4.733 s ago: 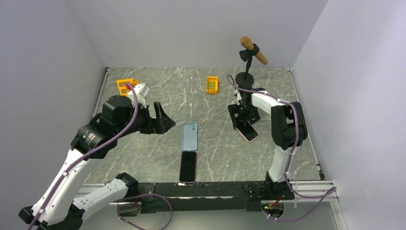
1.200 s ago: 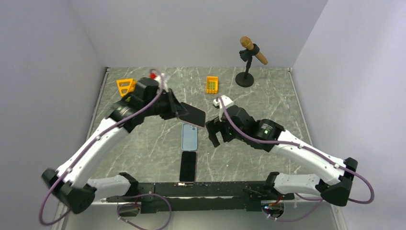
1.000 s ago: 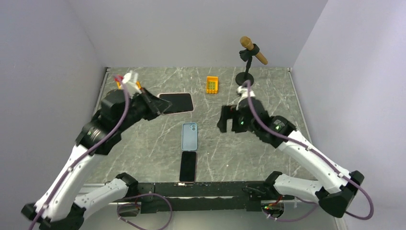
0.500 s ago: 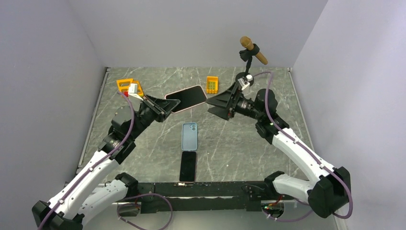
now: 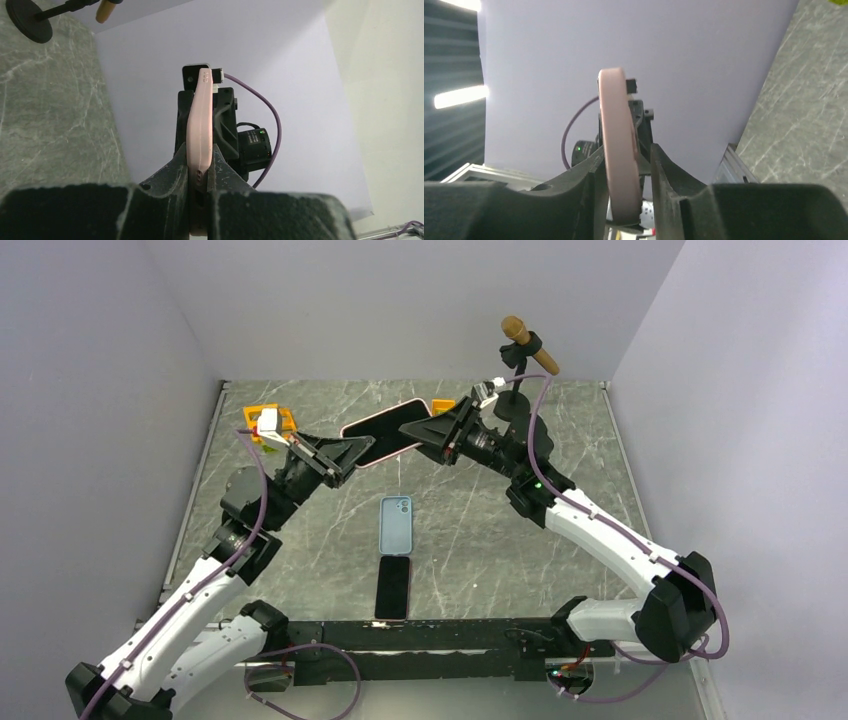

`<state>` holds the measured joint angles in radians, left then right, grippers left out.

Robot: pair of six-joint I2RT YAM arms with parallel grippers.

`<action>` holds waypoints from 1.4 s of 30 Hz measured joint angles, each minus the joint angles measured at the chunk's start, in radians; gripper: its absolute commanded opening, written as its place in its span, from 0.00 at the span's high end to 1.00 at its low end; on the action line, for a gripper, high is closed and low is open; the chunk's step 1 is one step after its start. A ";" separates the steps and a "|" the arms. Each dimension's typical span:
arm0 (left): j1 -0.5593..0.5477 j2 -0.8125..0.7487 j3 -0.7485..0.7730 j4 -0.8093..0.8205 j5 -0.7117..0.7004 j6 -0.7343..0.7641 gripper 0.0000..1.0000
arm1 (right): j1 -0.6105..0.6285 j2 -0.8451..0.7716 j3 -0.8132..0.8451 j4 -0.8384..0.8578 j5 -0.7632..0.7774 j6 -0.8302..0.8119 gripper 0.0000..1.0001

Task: Take the phone out of the phone case
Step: Pick up the phone at the center of the board, then remove the phone case from the phone.

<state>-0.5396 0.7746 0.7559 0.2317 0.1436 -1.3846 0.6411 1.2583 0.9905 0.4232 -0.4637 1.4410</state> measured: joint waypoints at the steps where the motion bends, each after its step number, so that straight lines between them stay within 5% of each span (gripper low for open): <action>1: 0.000 -0.003 -0.001 0.001 0.001 -0.003 1.00 | 0.000 0.000 0.004 -0.004 0.019 0.002 0.71; 3: 0.000 -0.010 -0.006 0.009 0.001 -0.008 1.00 | 0.000 0.000 0.008 -0.002 0.042 0.009 0.96; 4: 0.001 -0.013 -0.009 0.010 0.001 -0.008 0.99 | 0.001 0.001 0.011 0.001 0.048 0.012 1.00; 8: 0.009 -0.018 -0.015 0.003 0.013 -0.048 0.13 | 0.004 0.008 0.028 -0.014 0.054 0.002 1.00; 10: 0.018 -0.017 0.008 -0.061 0.056 -0.024 0.01 | -0.008 0.009 0.040 -0.061 0.057 -0.026 1.00; 16: 0.051 0.047 0.332 -0.586 0.093 0.244 0.06 | -0.138 0.010 0.184 -0.450 0.019 -0.293 1.00; 18: 0.056 0.040 0.390 -0.671 0.079 0.334 0.13 | -0.180 0.010 0.251 -0.591 -0.009 -0.404 1.00; 22: 0.072 0.006 0.423 -0.789 0.100 0.492 0.10 | -0.232 0.010 0.336 -0.803 -0.070 -0.598 1.00; 27: 0.092 0.101 0.454 -0.827 0.284 0.613 0.07 | -0.235 0.007 0.355 -1.003 -0.159 -0.779 1.00; 32: 0.096 0.240 0.423 -0.784 0.515 0.639 0.31 | -0.235 -0.008 0.355 -1.063 -0.265 -0.832 1.00; 37: 0.097 0.246 0.303 -0.691 0.688 0.597 0.32 | -0.239 -0.073 0.327 -0.983 -0.339 -0.769 1.00; 42: 0.096 0.201 0.223 -0.561 0.779 0.520 0.44 | -0.245 -0.120 0.228 -0.782 -0.454 -0.621 1.00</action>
<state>-0.4435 0.9760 0.9791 -0.3294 0.9230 -0.8646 0.3958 1.1381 1.2186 -0.3588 -0.9173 0.8196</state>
